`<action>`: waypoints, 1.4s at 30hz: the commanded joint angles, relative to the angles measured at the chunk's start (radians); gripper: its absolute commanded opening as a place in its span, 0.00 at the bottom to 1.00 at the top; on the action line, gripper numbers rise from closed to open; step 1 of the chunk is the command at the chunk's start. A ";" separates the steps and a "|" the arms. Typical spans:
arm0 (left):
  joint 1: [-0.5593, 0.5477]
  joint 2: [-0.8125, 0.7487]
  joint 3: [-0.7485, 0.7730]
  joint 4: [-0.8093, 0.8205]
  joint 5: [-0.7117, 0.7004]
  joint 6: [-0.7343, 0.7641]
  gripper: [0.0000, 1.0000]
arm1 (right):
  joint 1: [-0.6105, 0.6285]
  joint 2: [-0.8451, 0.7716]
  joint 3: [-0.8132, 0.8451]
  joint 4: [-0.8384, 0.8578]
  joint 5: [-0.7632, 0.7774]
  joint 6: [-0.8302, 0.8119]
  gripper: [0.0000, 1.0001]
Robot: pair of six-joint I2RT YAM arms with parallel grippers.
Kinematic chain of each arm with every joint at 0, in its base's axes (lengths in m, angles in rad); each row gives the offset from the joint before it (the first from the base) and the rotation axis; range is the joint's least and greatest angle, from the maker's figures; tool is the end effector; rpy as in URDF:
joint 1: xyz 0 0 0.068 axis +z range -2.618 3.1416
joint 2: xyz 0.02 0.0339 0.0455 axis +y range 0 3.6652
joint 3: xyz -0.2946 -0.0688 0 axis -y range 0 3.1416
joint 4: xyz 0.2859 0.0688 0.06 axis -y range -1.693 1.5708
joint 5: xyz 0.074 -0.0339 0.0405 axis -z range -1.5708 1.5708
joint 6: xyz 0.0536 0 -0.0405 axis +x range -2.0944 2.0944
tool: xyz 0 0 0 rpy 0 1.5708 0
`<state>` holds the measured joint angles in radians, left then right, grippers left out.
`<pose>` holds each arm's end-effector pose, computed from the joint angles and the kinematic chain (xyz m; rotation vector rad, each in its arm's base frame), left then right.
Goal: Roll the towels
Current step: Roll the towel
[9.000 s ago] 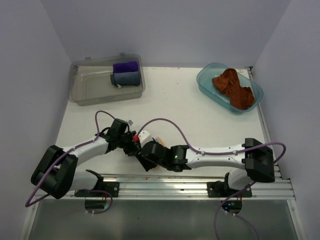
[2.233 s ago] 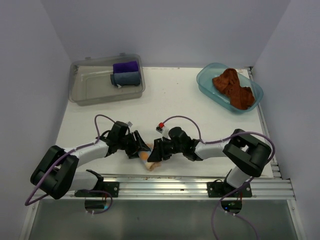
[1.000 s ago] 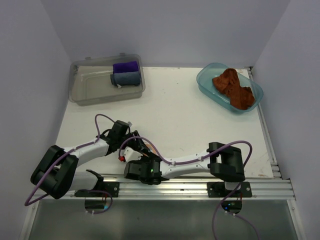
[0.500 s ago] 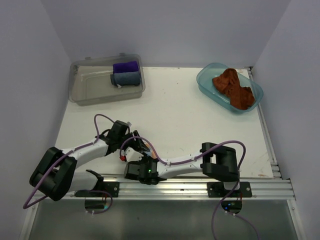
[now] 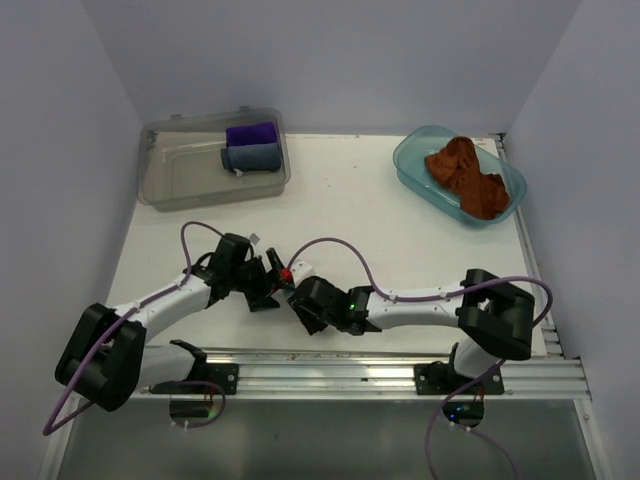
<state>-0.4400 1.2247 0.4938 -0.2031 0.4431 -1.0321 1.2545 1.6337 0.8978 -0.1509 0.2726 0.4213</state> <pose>0.2126 -0.1255 0.1460 -0.6094 2.7008 -1.0719 0.1288 0.3472 0.1627 -0.8843 2.2947 0.4245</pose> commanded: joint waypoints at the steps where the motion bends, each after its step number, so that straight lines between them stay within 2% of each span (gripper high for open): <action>1: 0.017 -0.028 -0.004 0.019 0.043 0.009 0.87 | -0.045 -0.066 -0.057 0.183 -0.214 0.062 0.20; 8: 0.017 -0.014 -0.017 0.064 0.081 0.010 0.88 | -0.151 -0.113 -0.183 0.382 -0.381 0.164 0.18; 21: 0.000 0.010 -0.011 0.097 0.095 0.009 0.84 | -0.161 -0.089 -0.168 0.369 -0.400 0.158 0.16; 30: 0.000 -0.010 0.002 0.048 0.083 0.029 0.83 | -0.161 -0.071 -0.149 0.346 -0.383 0.148 0.15; 34: 0.001 -0.074 0.018 -0.031 0.049 0.046 0.83 | -0.161 -0.066 -0.142 0.323 -0.362 0.142 0.15; 37: 0.000 -0.135 0.070 -0.174 -0.042 0.078 0.80 | -0.159 -0.064 -0.143 0.323 -0.355 0.142 0.15; 42: 0.001 -0.130 0.086 -0.180 -0.046 0.090 0.81 | -0.161 -0.058 -0.134 0.318 -0.355 0.135 0.13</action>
<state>-0.4351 1.0946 0.5476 -0.3382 0.4232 -0.9764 1.0927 1.5646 0.7212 0.1703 -0.0967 0.5682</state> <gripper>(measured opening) 0.807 0.360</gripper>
